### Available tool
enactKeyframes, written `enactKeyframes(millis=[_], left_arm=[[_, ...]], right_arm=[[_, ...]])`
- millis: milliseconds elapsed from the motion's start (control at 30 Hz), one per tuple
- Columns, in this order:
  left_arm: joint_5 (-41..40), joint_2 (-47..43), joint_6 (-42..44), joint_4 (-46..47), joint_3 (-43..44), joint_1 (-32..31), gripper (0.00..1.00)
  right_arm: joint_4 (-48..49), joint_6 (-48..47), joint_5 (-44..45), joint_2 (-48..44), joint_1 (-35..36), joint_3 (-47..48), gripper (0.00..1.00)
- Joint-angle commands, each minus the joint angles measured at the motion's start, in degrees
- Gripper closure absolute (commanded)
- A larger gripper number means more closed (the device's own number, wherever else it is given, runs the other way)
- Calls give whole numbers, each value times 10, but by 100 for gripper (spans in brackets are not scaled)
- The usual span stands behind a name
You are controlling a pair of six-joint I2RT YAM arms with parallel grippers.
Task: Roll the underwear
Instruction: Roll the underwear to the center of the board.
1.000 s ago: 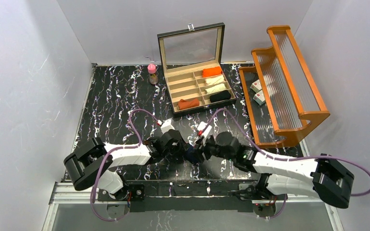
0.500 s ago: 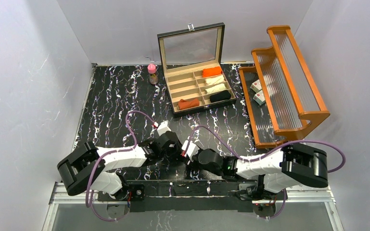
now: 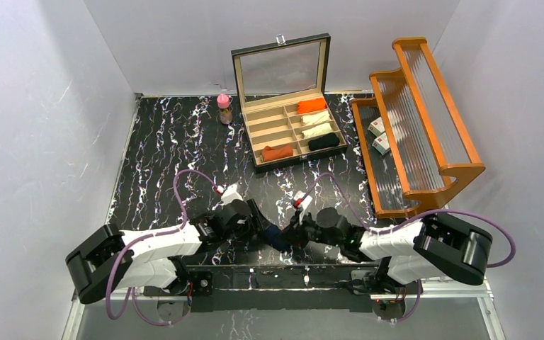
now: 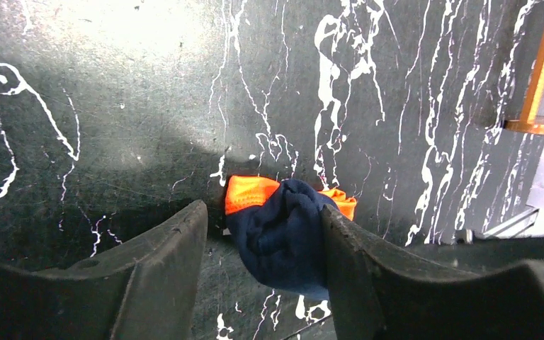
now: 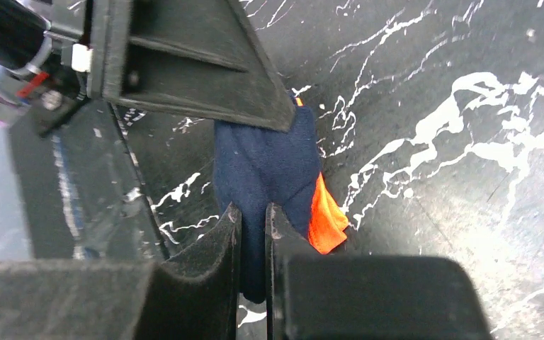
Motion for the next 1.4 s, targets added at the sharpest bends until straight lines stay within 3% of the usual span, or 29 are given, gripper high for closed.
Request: enactKeyframes(millis=[0,133,433,500,600,667,767,933,1100,1367], left_arm=[[-22,-32,0,-5,-40,7,40],[-1,-36,-10,57,-62,7,31],[32,44,-28,114,-70,6,29],[36,73,-18,115,-59,6,35],[34,113,-3,90,-38,3,64],[30,124,-4,100,-46,2,83],[18,127,-9,109,-54,2,95],[-4,129,2,58,-25,2,99],[-9,125,1,47,-17,2,100],[-11,117,-2,37,-18,2,100]], right_arm=[[15,151,-180,33,-77,-29,94],[12,203,-222,92,-111,-18,95],[4,211,-204,151,-124,-8,94],[-26,200,-190,140,-124,3,92],[-72,173,-175,118,-125,20,86],[-107,146,-171,103,-124,37,76],[-166,102,-170,83,-124,66,55],[-297,17,-132,43,-111,134,23],[-405,-42,-20,29,-56,207,19],[-408,-36,86,48,32,240,24]])
